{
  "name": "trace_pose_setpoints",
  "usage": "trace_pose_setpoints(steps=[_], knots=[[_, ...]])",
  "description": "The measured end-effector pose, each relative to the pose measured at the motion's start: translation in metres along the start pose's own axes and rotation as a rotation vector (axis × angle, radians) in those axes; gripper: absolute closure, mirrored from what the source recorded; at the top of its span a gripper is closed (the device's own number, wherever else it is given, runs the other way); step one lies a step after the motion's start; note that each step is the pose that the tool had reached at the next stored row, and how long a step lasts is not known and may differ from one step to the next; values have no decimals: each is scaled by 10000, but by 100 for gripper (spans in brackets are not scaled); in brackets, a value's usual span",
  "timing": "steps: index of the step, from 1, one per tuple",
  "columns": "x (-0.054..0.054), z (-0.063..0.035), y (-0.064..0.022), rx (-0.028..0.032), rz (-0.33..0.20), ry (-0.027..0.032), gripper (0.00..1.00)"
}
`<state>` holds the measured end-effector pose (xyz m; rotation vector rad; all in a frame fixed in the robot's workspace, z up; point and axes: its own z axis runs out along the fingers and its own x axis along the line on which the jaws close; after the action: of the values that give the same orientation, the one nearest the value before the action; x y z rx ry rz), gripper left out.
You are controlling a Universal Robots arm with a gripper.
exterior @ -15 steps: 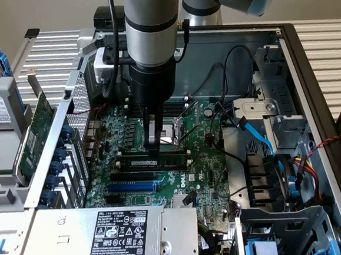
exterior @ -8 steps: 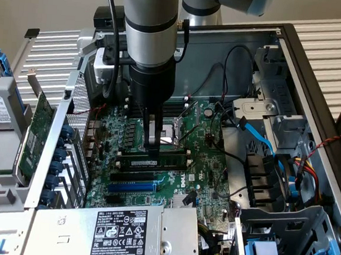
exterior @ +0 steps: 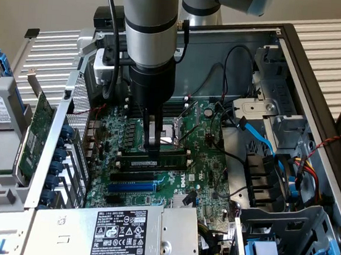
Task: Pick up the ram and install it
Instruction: 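Press down the ram until it locks into place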
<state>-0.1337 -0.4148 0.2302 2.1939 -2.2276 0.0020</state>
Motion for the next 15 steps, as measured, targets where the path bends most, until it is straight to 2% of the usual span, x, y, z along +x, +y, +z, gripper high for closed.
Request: trace_pose_setpoints(steps=[7,13,15], knots=[[0,15,1,-3,-11,-7,89],[0,39,2,-4,-19,-37,89],[-2,19,2,8,-19,-61,89]])
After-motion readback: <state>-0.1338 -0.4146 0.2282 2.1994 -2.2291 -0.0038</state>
